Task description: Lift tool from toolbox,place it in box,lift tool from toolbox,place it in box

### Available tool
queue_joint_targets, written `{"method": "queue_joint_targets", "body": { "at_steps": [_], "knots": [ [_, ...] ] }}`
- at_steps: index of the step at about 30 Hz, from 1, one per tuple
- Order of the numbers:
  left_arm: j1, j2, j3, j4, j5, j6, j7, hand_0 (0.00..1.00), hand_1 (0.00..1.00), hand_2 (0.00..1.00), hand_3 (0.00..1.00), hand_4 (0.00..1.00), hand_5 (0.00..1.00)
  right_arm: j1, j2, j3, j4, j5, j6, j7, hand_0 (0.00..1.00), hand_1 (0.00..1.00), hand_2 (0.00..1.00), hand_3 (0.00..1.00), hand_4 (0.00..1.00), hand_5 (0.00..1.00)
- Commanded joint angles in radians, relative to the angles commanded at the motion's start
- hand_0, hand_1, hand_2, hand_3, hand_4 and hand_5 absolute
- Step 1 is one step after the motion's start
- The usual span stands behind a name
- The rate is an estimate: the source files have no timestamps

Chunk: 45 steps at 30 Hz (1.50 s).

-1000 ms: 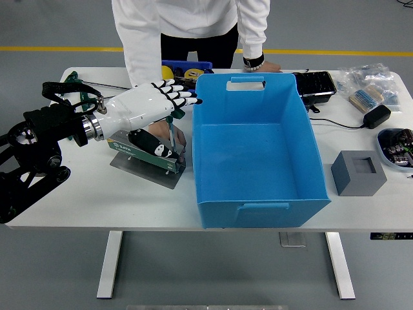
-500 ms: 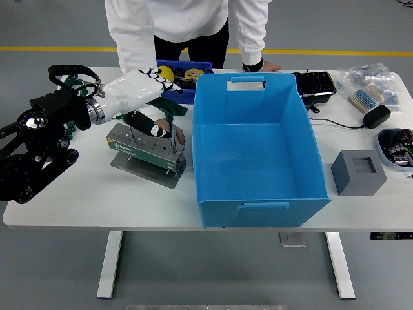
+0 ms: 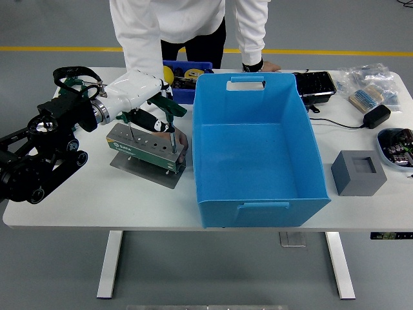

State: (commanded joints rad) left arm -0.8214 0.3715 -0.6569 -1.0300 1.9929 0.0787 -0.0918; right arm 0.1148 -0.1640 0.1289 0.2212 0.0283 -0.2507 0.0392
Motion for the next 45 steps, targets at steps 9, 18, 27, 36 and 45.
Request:
{"method": "queue_joint_targets", "body": {
  "at_steps": [9,18,27,36,45],
  "knots": [
    [0.002,-0.017,0.016,0.01,-0.049,0.027,0.021,0.33,0.252,0.32,0.397,0.998,0.62,-0.002,-0.001,0.003,0.0,-0.006,0.0,-0.001,0.669,0.633,0.71,0.575,0.834,0.744],
    [-0.003,-0.032,0.031,0.02,-0.081,0.047,0.052,0.296,0.212,0.287,0.346,0.998,0.668,-0.003,-0.003,0.006,0.0,-0.01,-0.001,-0.001,0.669,0.633,0.709,0.575,0.834,0.745],
    [-0.006,-0.046,0.044,0.045,-0.138,0.075,0.075,0.241,0.118,0.195,0.229,0.998,0.702,-0.003,-0.003,0.011,0.001,-0.02,-0.002,-0.004,0.668,0.633,0.708,0.575,0.834,0.744],
    [-0.002,-0.052,0.054,0.059,-0.169,0.12,0.079,0.212,0.08,0.15,0.166,0.998,0.682,0.002,-0.005,0.004,0.0,-0.008,-0.001,0.0,0.668,0.633,0.708,0.576,0.835,0.744],
    [-0.001,-0.056,0.064,0.066,-0.207,0.184,0.043,0.193,0.027,0.088,0.071,0.998,0.645,0.006,-0.006,-0.003,0.0,0.003,-0.001,0.004,0.668,0.633,0.708,0.576,0.835,0.743]
  ]
}}
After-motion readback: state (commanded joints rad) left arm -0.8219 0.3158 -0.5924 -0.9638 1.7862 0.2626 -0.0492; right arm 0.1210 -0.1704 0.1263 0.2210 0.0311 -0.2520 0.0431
